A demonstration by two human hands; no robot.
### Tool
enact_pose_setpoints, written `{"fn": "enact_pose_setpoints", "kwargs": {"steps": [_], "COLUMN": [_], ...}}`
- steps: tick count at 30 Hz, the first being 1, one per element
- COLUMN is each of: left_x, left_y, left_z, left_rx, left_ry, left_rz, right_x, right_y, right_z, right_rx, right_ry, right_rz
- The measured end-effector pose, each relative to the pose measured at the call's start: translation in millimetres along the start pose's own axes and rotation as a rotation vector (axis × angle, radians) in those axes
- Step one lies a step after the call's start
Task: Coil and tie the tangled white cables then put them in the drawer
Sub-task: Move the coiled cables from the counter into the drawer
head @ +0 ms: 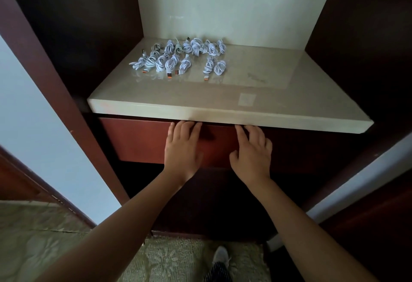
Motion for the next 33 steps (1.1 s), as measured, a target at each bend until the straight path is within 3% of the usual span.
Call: {"fn": "enact_pose_setpoints", "kwargs": {"steps": [6,14,22,28,33], "left_x": [8.4,20.2,32.3,37.7,49.6], "left_y": [3.1,0.8,-1.7,-3.5,-6.4], "left_z": [11.1,47.3,59.9,80.5,81.1], "left_rx": [-0.006,0.078,0.207,0.440,0.493], "left_ry": [0.023,0.185,0.079,0.009,-0.189], "left_rz": [-0.013,-0.030,0.006,0.038,0.125], "right_x": [11.3,36.6,50.3,60.7,74.8], "right_y": [-3.5,-3.4,-7.7,-4.7,-4.9], "right_z": [12.2,39.1,59.8,83.3,95.1], "right_rx": [-0.018,-0.064,-0.168,-0.188,-0.200], "right_ry": [0.064,0.150,0.064,0.029,-0.001], "right_rz": [-0.016,0.026,0.012,0.002,0.012]}}
Point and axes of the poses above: each hand's wrist, its own x-axis away from the middle knuckle, its own z-axis out of the back of the hand, y = z × x, the point moved 9 cm from there along -x, towards the middle knuckle, and after that the axes turned 8 degrees about y, right-handed, at the moved point
